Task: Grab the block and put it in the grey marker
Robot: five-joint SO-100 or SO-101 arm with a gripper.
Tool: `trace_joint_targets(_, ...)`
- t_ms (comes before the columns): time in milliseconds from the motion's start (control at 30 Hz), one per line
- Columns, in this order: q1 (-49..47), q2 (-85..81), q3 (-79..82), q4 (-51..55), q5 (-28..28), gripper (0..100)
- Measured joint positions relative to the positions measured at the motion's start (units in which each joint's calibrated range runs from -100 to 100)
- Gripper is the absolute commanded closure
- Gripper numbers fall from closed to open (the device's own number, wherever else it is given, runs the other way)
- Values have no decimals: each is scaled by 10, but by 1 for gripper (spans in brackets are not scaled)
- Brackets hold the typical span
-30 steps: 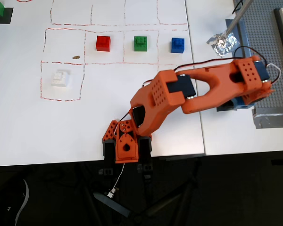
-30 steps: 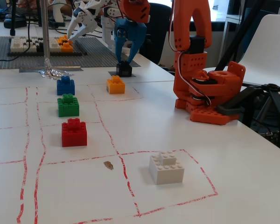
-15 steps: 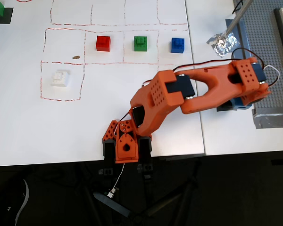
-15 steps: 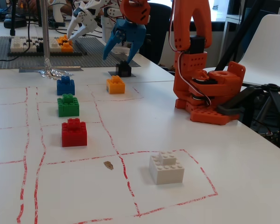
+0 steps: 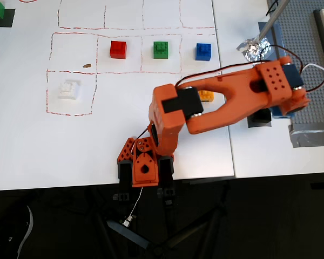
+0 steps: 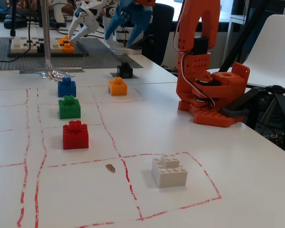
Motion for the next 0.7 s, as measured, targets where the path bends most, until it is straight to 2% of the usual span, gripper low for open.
trace_joint_targets(100,0,-46,8,0,30,84)
trace_joint_targets(333,10,-148,9,10,57,100)
trace_joint_targets(433,4,-220,58,21,63,100)
trace_joint_targets(567,-53,-314,159,35,64,100)
trace_joint_targets(700,-158,-407,228,68,13,100)
